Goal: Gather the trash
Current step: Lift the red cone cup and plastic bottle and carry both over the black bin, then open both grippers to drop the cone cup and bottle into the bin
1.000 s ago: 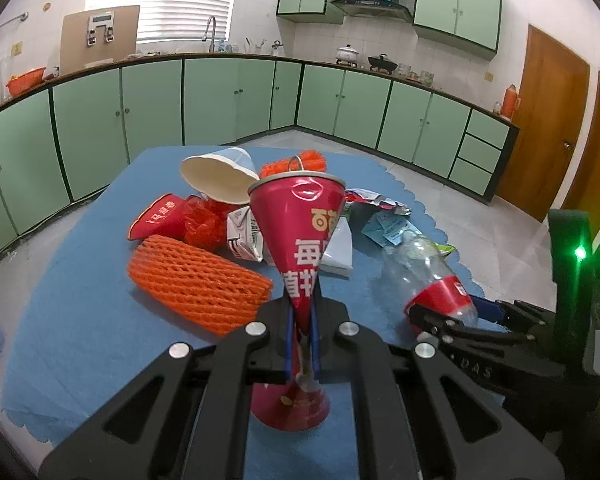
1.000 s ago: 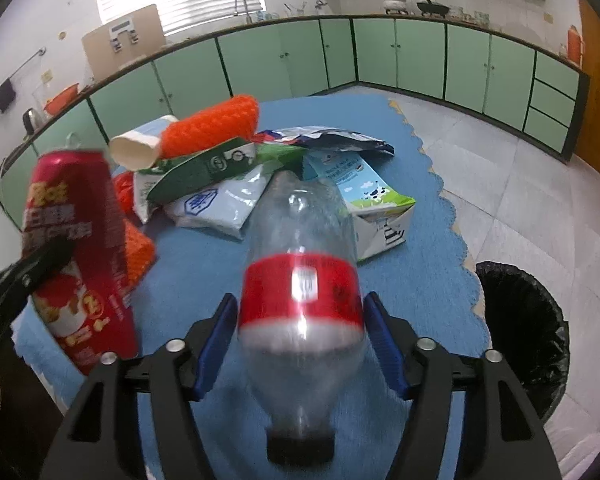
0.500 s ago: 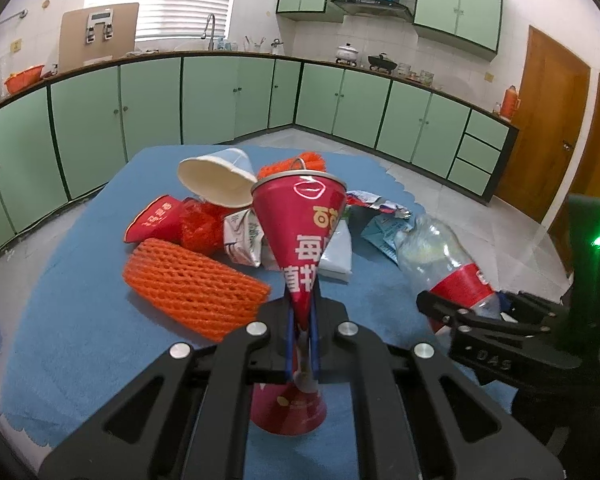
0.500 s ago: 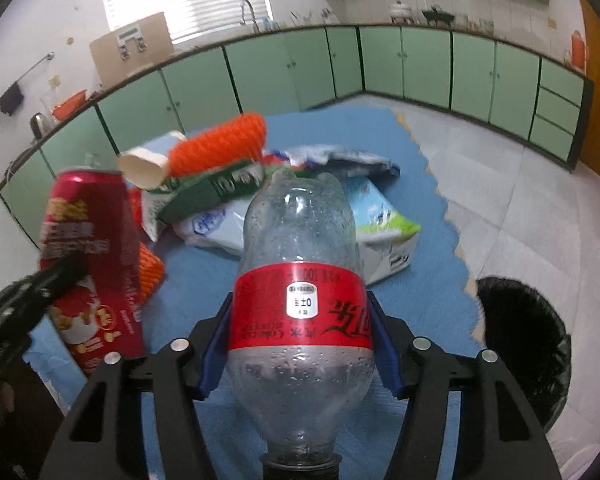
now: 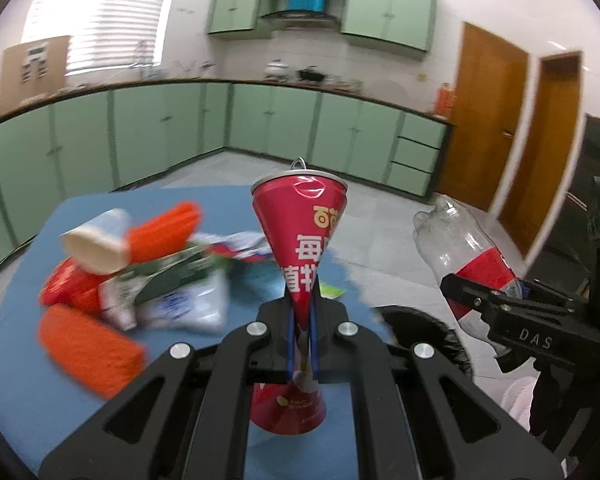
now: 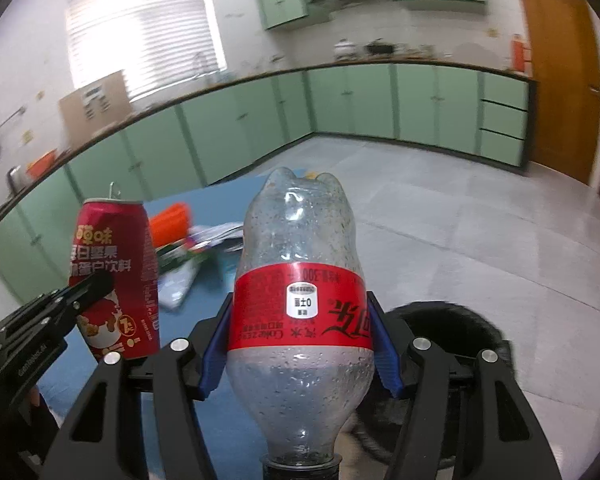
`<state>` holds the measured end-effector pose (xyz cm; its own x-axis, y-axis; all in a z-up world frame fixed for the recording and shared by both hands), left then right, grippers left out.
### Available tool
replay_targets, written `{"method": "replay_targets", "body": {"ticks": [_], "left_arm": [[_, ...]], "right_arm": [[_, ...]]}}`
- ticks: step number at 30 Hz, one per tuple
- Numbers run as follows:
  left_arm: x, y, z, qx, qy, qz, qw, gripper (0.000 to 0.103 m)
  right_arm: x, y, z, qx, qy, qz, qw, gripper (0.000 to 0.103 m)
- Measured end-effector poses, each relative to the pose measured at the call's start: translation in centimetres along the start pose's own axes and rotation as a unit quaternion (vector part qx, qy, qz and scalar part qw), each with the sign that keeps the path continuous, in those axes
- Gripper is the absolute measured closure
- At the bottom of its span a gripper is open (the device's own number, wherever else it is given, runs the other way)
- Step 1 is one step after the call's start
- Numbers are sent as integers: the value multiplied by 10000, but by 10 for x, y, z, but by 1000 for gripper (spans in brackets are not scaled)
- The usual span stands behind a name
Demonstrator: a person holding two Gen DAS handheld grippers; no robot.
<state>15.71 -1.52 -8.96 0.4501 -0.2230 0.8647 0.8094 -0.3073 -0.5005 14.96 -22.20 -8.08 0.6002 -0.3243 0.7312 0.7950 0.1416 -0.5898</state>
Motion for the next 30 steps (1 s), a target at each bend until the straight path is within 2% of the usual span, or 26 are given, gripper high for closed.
{"method": "replay_targets", "body": {"ticks": [6, 11, 21, 25, 26, 28, 29, 30], "left_arm": [[22, 40, -58, -759, 268, -122, 9967, 99], [31, 81, -97, -1225, 341, -66, 9919, 99], [29, 148, -146, -1640, 487, 265, 9849, 98], [25, 164, -154, -1745, 515, 454, 9823, 96], [24, 166, -155, -1765, 519, 486, 9817, 90], [25, 168, -154, -1771, 501, 483, 9817, 70], [25, 166, -154, -1758, 485, 448, 9822, 56], [25, 164, -153, -1751, 481, 420, 9825, 52]], "right_arm": [[12, -12, -60, -572, 340, -245, 9975, 42], [15, -4, -102, -931, 548, -230, 9939, 42], [13, 29, -166, -1251, 829, 1, 9887, 42], [12, 34, -175, -1291, 791, 117, 9884, 42], [11, 35, -173, -1320, 775, 130, 9881, 42], [12, 39, -172, -1380, 745, 176, 9875, 42], [11, 40, -172, -1412, 751, 195, 9869, 39], [11, 40, -172, -1415, 763, 176, 9868, 37]]}}
Point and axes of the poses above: each gripper's, at about its wrist camera, not at the fingertips, and y roughly the way its jaws point, z to its left, x to its top, the point moved 2 cm from there along y, roughly the way its jaws point, and after that the axes turned 12 degrees about y, right-handed, at the moved point
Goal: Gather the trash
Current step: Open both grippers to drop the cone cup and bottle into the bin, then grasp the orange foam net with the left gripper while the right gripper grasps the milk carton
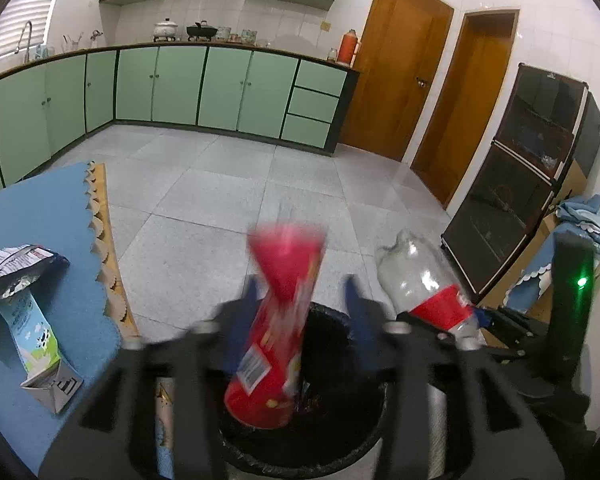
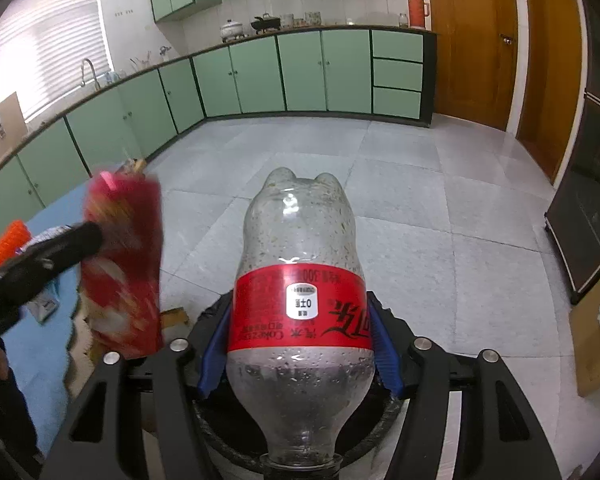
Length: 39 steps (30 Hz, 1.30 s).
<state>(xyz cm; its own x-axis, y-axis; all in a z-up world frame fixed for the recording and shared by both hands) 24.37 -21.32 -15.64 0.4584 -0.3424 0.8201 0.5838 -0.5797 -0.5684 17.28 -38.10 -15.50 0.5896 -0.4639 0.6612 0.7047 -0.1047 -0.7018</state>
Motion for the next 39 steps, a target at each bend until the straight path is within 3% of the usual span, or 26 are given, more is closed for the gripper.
{"method": "replay_targets", "body": {"ticks": [3, 7, 13, 17, 22, 30, 34, 39], "left_arm": [[1, -6, -1, -50, -11, -43, 10000, 46], [2, -17, 5, 41, -56, -111, 9999, 45], [3, -56, 25, 483, -156, -313, 9982, 37], [-3, -95, 44, 999, -170, -423, 9940, 28], [-25, -147, 79, 1894, -324, -428, 9804, 24], [-72, -213, 131, 3304, -542, -228, 9420, 23], [-102, -230, 153, 3630, -847, 24, 9279, 23], [-131, -238, 182, 3733, -1383, 259, 9170, 23]], "right_arm": [[1, -2, -2, -53, -17, -61, 10000, 31], [0, -10, 1, -66, -7, -154, 9999, 24], [0, -30, 17, 100, -27, -441, 9990, 12], [0, -44, 40, 361, -86, -607, 9975, 6], [-9, -58, 92, 906, -317, -703, 9929, 6], [-40, -60, 174, 1512, -816, -720, 9825, 6], [-65, -55, 208, 1698, -1127, -647, 9769, 6], [-83, -50, 233, 1752, -1341, -534, 9739, 6]]}}
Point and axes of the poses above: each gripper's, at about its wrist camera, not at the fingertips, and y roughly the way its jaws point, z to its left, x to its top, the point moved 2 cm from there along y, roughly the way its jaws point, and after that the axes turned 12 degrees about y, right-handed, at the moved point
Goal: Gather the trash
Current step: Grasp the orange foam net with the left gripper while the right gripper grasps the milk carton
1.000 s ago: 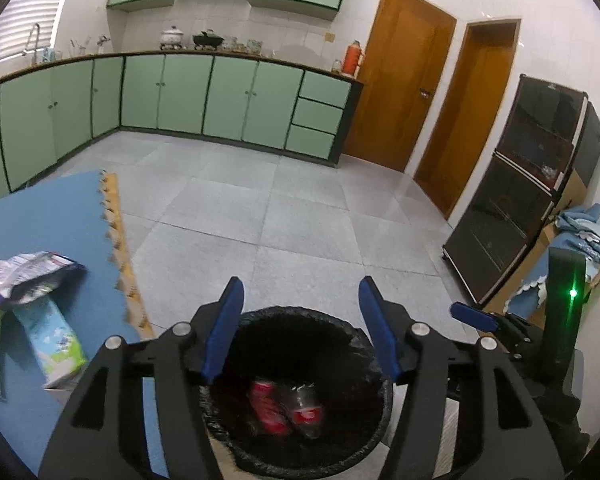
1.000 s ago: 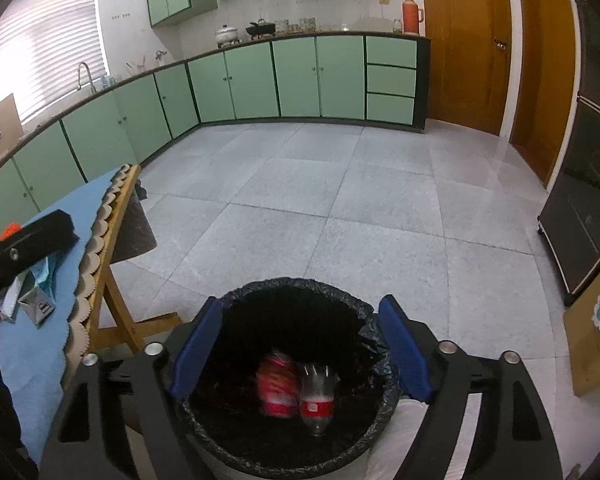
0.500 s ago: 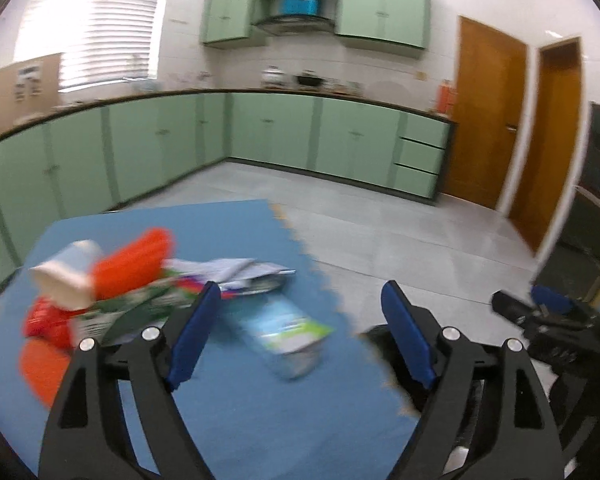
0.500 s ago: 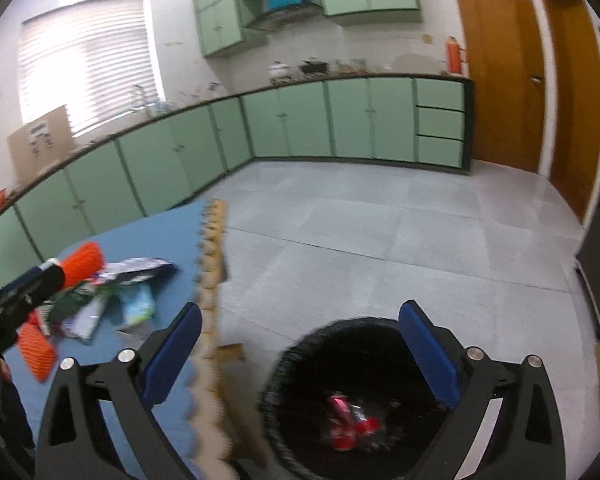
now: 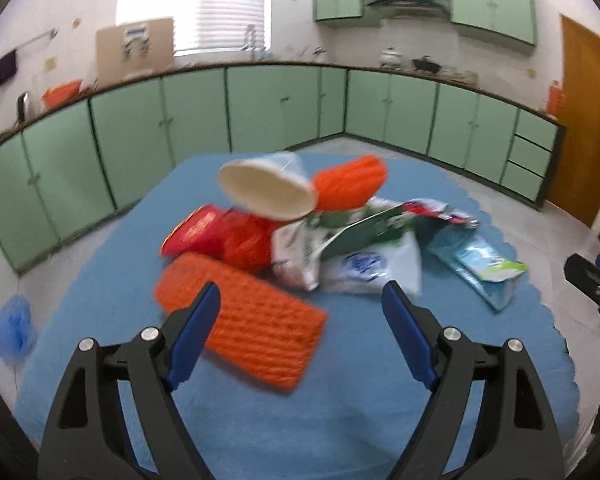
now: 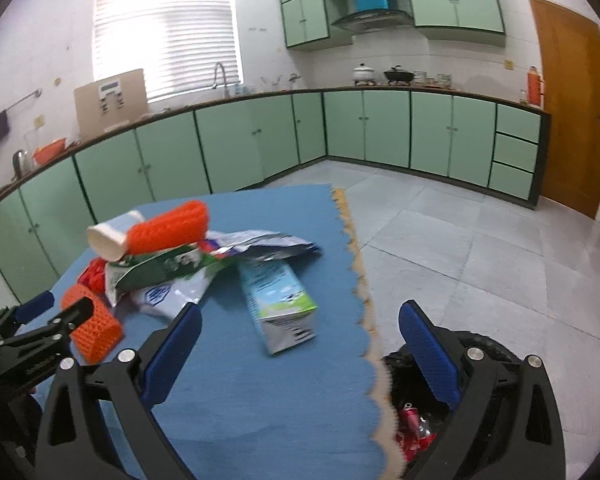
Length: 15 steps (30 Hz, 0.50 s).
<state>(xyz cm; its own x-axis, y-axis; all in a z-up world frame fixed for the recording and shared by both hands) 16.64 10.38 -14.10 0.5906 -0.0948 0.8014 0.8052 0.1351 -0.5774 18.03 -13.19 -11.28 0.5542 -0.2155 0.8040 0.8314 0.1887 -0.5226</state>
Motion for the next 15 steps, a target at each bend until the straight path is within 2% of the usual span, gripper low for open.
{"method": "replay_targets", "body": {"ticks": [15], "left_arm": [[-10, 31, 17, -205, -393, 329, 9985, 23]], "right_arm": [[-11, 12, 21, -76, -196, 69, 9998, 6]]}}
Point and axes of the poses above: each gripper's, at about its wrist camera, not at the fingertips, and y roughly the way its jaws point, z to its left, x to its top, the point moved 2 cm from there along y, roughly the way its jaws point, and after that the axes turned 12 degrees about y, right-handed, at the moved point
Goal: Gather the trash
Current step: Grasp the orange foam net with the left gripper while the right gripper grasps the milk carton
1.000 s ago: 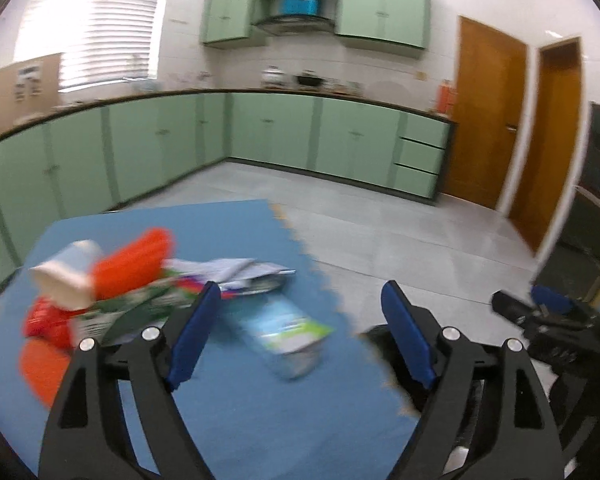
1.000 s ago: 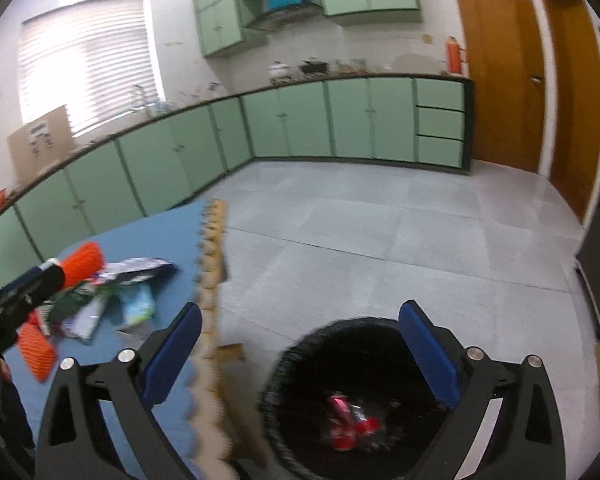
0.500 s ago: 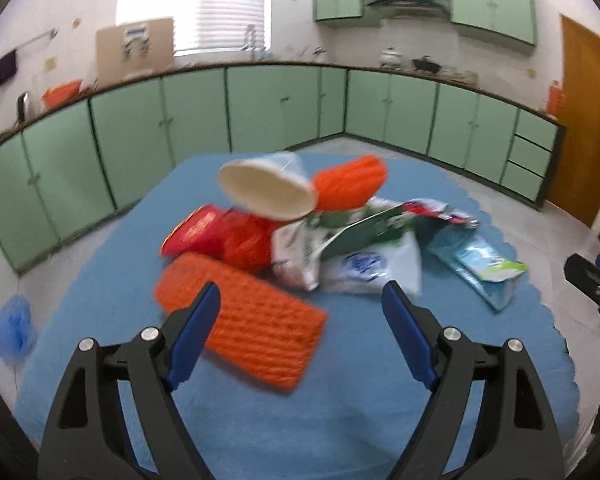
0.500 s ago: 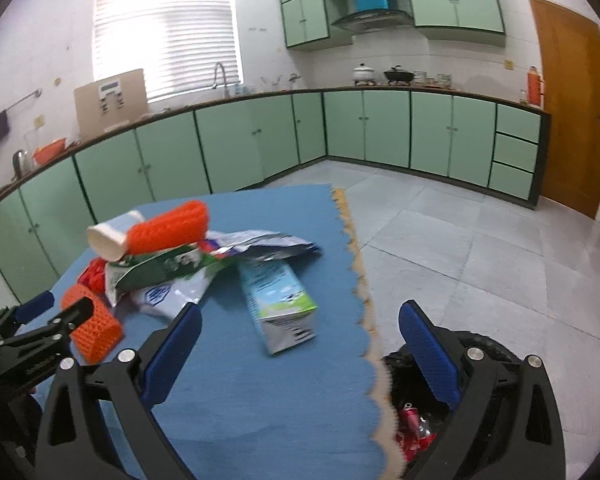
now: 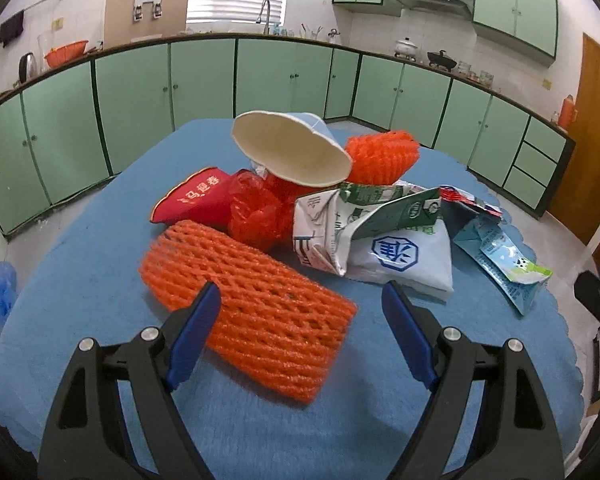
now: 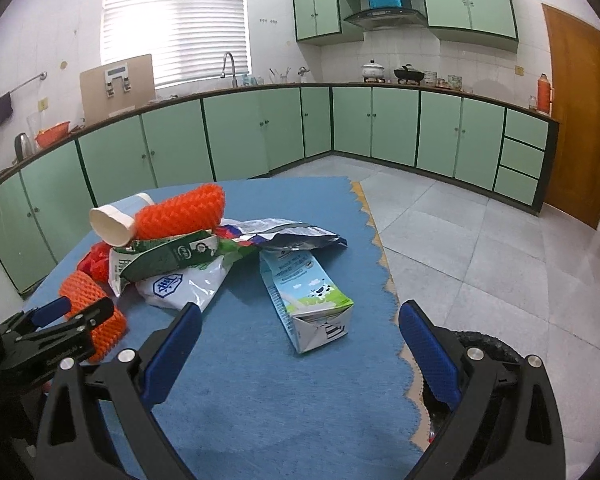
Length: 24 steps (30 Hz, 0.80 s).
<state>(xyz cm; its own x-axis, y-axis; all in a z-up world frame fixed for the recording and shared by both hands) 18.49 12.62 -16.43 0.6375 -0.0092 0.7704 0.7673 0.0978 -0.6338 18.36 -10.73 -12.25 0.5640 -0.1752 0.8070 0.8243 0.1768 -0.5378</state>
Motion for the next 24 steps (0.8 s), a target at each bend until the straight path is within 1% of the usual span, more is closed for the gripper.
{"method": "replay_targets", "body": {"ticks": [2, 4, 6, 8, 10, 12, 13, 15, 18, 24], "left_arm": [[0, 4, 3, 39, -52, 74, 10000, 25], [0, 8, 5, 4, -85, 159, 9998, 31], [-3, 11, 6, -12, -136, 248, 9996, 41], [-6, 14, 8, -31, -190, 333, 9993, 49], [-8, 14, 11, -23, -216, 333, 9992, 59], [-10, 14, 13, -57, -256, 356, 9990, 74], [-10, 14, 14, -81, -283, 359, 9989, 78], [-12, 11, 16, -99, -310, 337, 9989, 91], [-12, 7, 17, -129, -319, 264, 9991, 94], [-2, -16, 22, -186, -378, -32, 9991, 95]], "right_arm": [[-1, 2, 1, -11, -21, 2, 10000, 6], [-1, 3, 3, -28, -43, 15, 10000, 6], [-2, 4, 2, -30, -33, 27, 10000, 6], [-1, 4, 2, -30, -30, 27, 10000, 6], [-1, 4, 2, -27, -35, 30, 10000, 6], [0, 4, 2, -26, -28, 32, 10000, 6], [0, 4, 2, -26, -27, 32, 10000, 6], [-1, 4, 2, -14, -17, 30, 10000, 6], [-1, 3, 2, 1, -14, 21, 10000, 6], [1, -1, -1, 21, 18, -50, 10000, 6]]}}
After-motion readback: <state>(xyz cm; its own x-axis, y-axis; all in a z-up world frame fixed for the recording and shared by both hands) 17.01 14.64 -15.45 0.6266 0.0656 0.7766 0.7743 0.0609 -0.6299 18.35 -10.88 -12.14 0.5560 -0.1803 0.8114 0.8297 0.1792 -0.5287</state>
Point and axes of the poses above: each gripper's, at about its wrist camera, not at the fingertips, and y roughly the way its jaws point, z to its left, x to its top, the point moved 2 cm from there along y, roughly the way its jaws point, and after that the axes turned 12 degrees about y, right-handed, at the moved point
